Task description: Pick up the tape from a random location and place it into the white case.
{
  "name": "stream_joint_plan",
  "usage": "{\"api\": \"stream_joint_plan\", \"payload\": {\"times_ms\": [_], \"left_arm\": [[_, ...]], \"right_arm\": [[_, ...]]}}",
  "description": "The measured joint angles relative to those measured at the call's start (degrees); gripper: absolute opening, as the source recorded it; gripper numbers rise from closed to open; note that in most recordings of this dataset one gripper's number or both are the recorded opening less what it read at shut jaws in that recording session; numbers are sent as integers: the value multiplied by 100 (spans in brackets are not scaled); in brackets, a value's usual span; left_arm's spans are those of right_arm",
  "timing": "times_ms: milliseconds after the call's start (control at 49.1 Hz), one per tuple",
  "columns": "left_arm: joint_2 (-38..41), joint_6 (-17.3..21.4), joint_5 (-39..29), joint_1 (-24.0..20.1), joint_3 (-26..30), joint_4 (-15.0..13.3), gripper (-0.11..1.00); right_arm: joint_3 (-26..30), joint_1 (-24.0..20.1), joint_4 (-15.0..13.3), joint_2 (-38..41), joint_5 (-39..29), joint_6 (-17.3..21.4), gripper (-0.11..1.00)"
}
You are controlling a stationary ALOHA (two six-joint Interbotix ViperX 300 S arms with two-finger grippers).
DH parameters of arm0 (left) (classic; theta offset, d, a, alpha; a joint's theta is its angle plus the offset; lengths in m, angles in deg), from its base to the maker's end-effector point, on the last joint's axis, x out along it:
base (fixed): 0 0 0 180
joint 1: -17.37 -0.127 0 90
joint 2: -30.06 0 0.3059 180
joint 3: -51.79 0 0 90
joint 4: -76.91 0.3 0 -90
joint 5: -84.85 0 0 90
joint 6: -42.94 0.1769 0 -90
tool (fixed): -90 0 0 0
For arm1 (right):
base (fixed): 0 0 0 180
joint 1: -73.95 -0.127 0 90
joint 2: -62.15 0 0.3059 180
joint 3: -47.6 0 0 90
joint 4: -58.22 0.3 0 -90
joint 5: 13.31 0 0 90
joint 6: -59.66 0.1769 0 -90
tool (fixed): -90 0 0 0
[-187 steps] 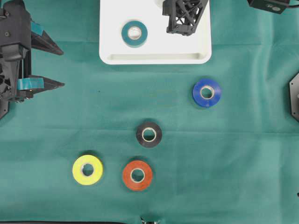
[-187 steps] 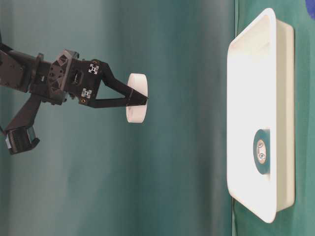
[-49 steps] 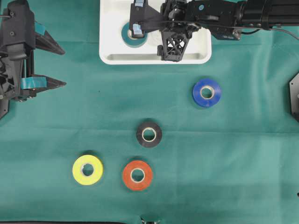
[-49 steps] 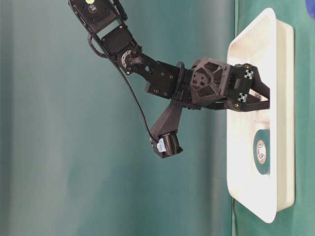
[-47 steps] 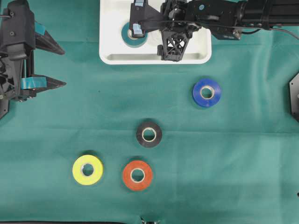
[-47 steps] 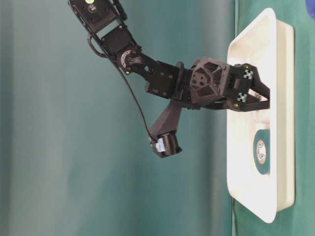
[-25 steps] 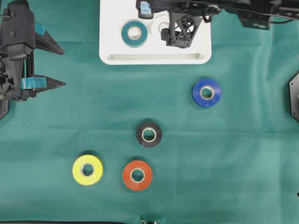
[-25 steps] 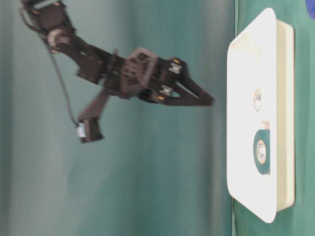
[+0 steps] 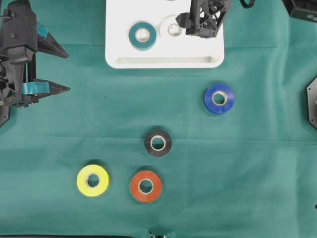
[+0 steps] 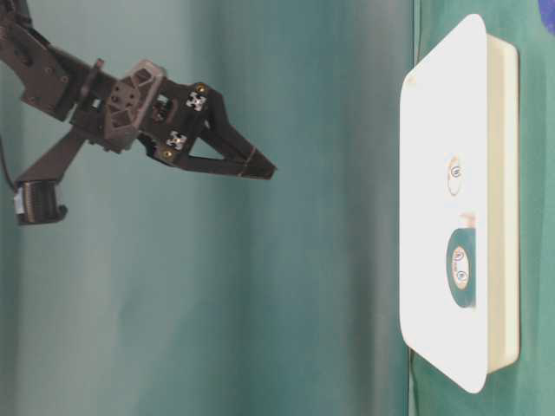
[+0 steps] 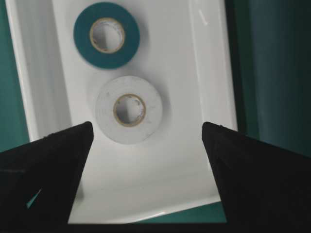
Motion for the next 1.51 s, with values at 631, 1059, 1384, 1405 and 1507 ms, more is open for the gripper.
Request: {"api": "stream_joint_plan", "payload": {"times_ms": [631, 1059, 1384, 1405, 1507], "left_arm": [[0, 0, 0, 0, 0, 0, 100], [0, -9, 0, -18, 0, 0, 100], [0, 0, 0, -26, 0, 0, 100], [0, -9, 0, -26, 0, 0, 100], [0, 0, 0, -26, 0, 0, 100]], "right_arm": [[0, 18, -26, 0, -9, 9, 90], [0, -563, -26, 0, -62, 105, 90], [-26, -1573, -18, 0, -70, 598, 90], [-18, -1635, -18, 0, -79, 633, 90], [-26, -1960, -26, 0, -62, 826, 89]]}}
